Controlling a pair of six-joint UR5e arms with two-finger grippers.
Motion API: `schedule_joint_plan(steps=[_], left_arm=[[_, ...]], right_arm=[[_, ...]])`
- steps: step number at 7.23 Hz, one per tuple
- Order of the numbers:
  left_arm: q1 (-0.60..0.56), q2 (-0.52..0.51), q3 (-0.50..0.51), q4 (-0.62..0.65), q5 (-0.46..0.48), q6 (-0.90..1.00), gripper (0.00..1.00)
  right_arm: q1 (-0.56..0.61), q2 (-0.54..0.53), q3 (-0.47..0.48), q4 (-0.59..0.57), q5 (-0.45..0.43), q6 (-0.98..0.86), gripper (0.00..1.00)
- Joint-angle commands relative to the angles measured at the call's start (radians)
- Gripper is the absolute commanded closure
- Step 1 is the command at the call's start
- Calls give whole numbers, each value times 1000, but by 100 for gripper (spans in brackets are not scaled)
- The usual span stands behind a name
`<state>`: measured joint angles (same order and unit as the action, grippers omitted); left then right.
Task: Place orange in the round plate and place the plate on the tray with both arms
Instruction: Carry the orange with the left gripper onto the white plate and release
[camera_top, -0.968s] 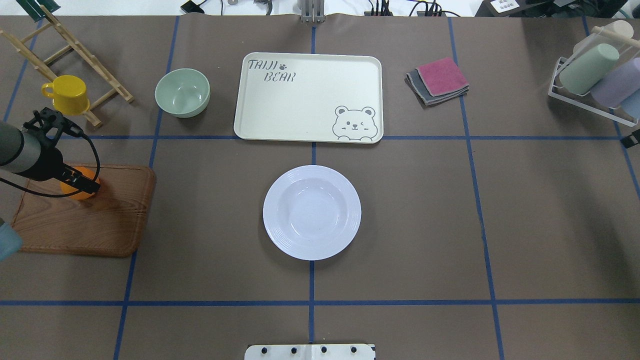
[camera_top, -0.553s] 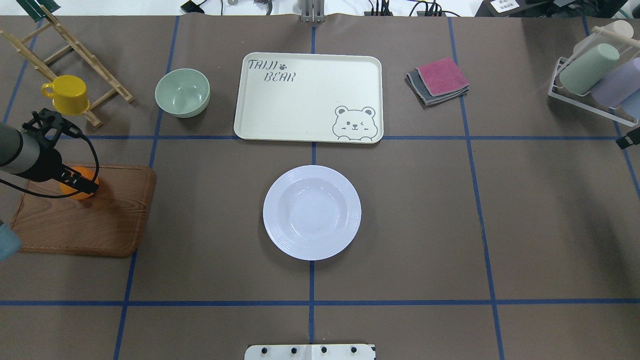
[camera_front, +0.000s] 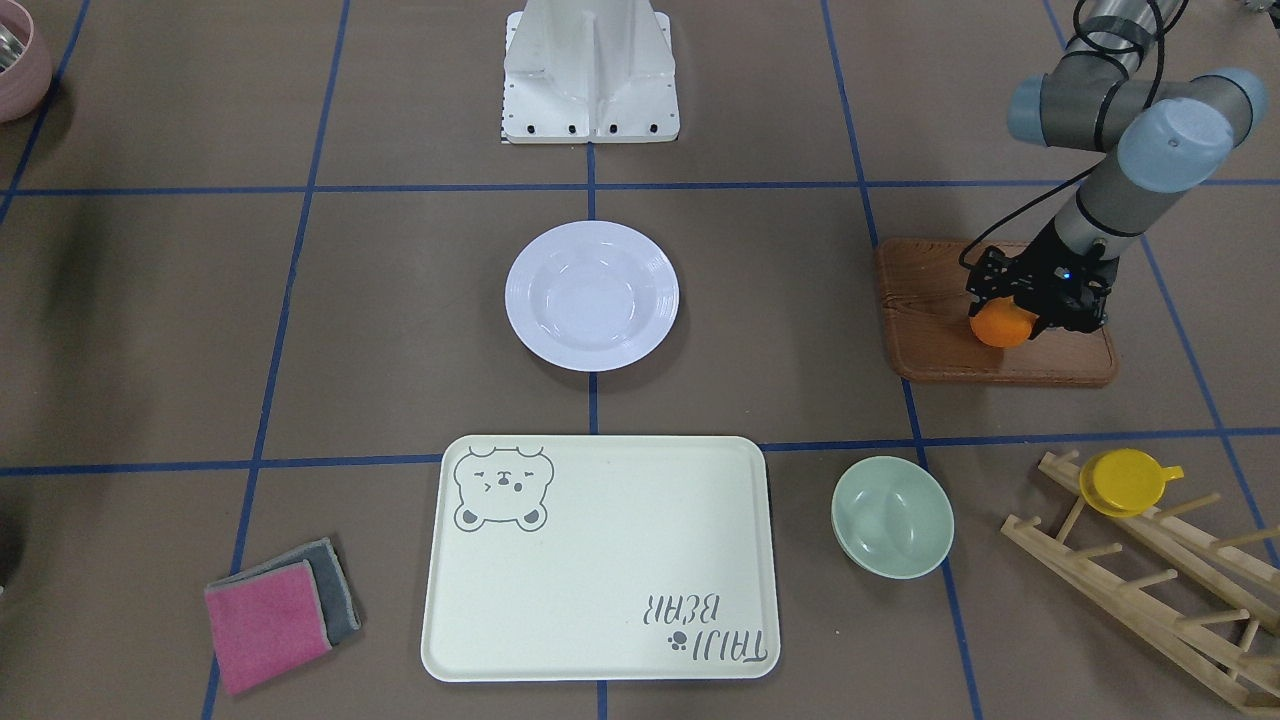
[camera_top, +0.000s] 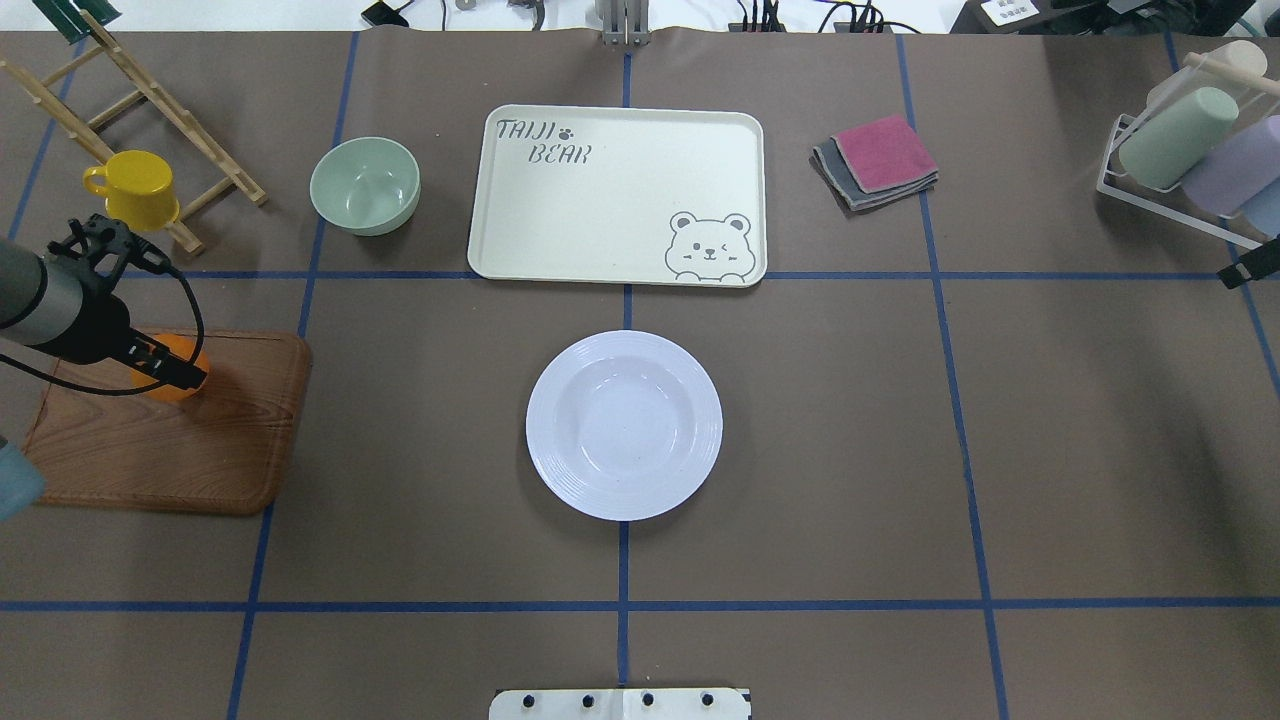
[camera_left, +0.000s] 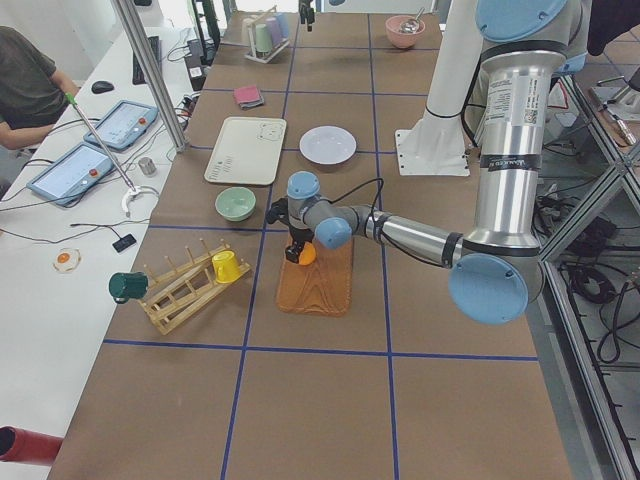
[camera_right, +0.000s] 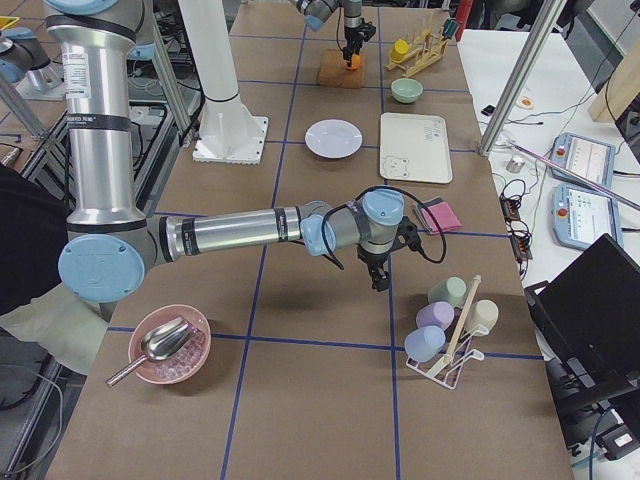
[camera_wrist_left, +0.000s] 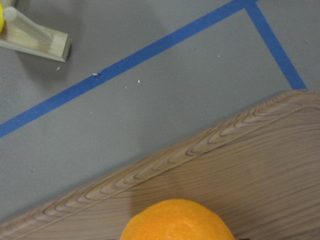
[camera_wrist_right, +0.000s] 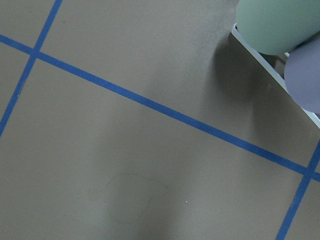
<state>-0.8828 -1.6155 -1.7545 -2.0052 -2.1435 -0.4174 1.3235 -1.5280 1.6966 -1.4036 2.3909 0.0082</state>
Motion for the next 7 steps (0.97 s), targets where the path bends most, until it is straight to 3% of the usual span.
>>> schedule_joint_plan(steps=[1, 3, 4, 5, 7], left_arm=[[-1, -132, -173, 307, -50, -44, 100], [115, -364, -180, 446, 5, -324, 100], [225, -477, -166, 536, 118, -413, 100], [270, -598, -122, 647, 167, -437, 100], [339, -784, 60, 677, 261, -532, 100]], right_arm=[[-36, 37, 29, 2, -1, 103, 0], [-65, 71, 29, 15, -3, 128, 0], [-69, 71, 29, 38, -1, 130, 0], [-79, 68, 28, 93, 1, 128, 0], [-95, 68, 28, 97, 2, 130, 0]])
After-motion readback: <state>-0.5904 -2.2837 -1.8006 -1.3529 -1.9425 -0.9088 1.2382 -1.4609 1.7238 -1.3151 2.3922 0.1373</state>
